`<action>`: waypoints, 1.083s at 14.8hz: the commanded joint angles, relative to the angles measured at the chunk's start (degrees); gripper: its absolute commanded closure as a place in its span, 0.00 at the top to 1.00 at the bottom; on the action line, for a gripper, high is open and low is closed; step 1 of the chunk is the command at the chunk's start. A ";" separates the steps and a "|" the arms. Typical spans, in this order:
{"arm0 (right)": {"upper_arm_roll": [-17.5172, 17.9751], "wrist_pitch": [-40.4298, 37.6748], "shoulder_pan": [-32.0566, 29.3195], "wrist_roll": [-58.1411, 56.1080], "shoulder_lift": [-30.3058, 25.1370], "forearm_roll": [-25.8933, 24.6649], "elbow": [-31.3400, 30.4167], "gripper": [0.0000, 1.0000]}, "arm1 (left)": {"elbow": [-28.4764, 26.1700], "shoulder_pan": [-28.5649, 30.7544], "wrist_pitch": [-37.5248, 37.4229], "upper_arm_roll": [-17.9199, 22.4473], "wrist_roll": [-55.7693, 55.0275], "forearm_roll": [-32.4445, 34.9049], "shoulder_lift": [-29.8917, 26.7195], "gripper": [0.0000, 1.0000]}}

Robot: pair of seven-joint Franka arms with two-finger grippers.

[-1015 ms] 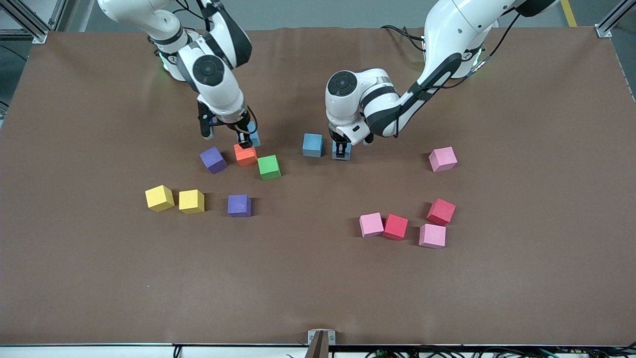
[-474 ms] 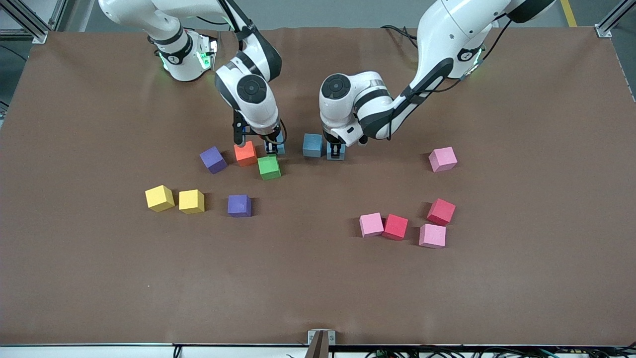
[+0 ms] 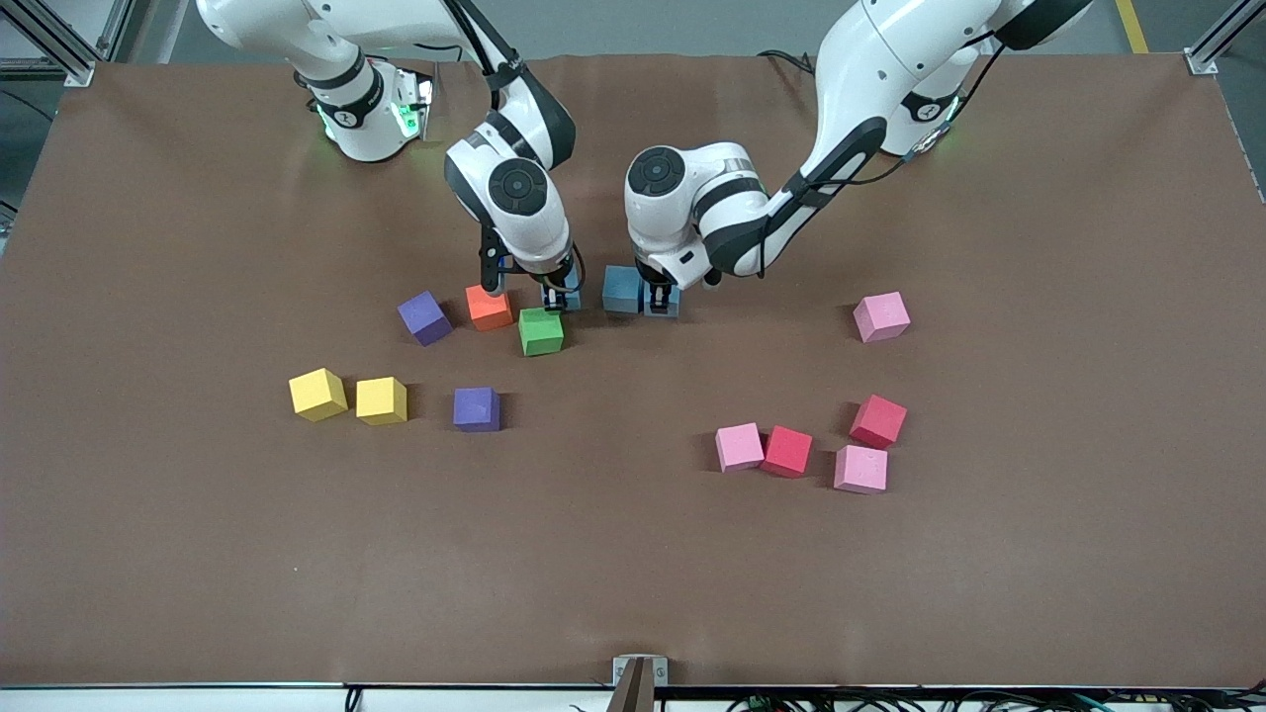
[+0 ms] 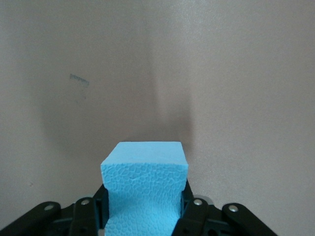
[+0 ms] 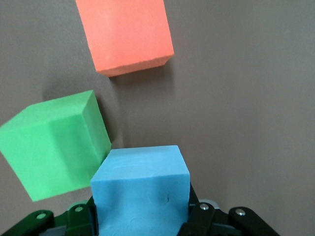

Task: Arrange 11 blocks into digit 3
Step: 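Place the blue cube at the row end while the left gripper withdraws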

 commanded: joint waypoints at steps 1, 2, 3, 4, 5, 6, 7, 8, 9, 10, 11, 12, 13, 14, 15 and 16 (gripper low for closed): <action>-0.56 0.92 0.69 0.87 0.53 2.38 0.04 0.00 | 1.02 -1.73 -0.85 0.37 -8.21 0.62 0.81 0.34; -0.56 1.01 0.77 1.31 0.53 2.56 -0.04 0.00 | 1.02 -1.73 -0.85 0.37 -8.30 0.53 0.90 0.34; -0.56 1.09 0.95 2.18 0.53 2.56 -0.13 0.00 | 1.11 -1.82 -0.85 0.37 -8.30 0.27 0.90 0.34; -0.56 1.27 1.12 2.36 0.53 2.56 -0.22 0.00 | 1.11 -1.82 -0.85 0.37 -8.30 0.18 0.90 0.34; -0.56 1.27 1.13 2.45 0.53 2.65 -0.22 0.00 | 1.11 -1.91 -0.85 0.37 -8.39 0.18 0.90 0.34; -0.56 1.36 1.13 2.45 0.53 2.65 -0.22 0.00 | 1.11 -2.34 -0.85 0.37 -9.17 0.18 0.90 0.34; -0.56 1.71 1.13 2.54 0.53 2.74 -0.40 0.00 | 1.20 -2.52 -0.85 0.37 -9.87 0.27 1.25 0.34; -0.56 2.32 1.13 2.54 0.44 3.08 -0.48 0.00 | 1.55 -2.52 -0.85 0.37 -10.23 0.36 1.34 0.34; -0.56 2.59 1.13 2.54 0.44 3.61 -0.48 0.00 | 1.81 -2.61 -0.85 0.37 -10.23 0.44 1.77 0.34; -0.56 2.94 1.13 2.63 0.52 3.79 -0.57 0.00 | 1.90 -2.61 -0.85 0.37 -10.23 0.53 1.86 0.34; -0.56 3.38 1.13 3.07 0.53 3.88 -0.57 0.00 | 1.81 -2.61 -0.85 0.37 -10.23 0.53 1.86 0.34; -0.56 3.55 1.21 3.85 0.70 3.88 -0.57 0.00 | 1.81 -2.61 -0.85 0.37 -10.23 0.53 1.86 0.34; -0.56 3.56 1.30 3.86 0.79 3.88 -0.66 0.00 | 1.81 -2.61 -0.85 0.37 -10.23 0.62 1.86 0.35; -0.56 3.56 1.65 3.95 0.96 3.88 -0.66 0.00 | 1.81 -2.61 -0.85 0.37 -10.15 0.71 1.86 0.36; -0.65 3.73 2.09 3.95 1.40 3.88 -0.66 0.00 | 1.81 -2.61 -0.85 0.46 -9.88 0.97 1.86 0.40; -0.65 3.99 2.09 3.95 1.75 3.88 -0.83 0.00 | 1.81 -2.61 -0.85 0.46 -9.53 1.06 1.78 0.49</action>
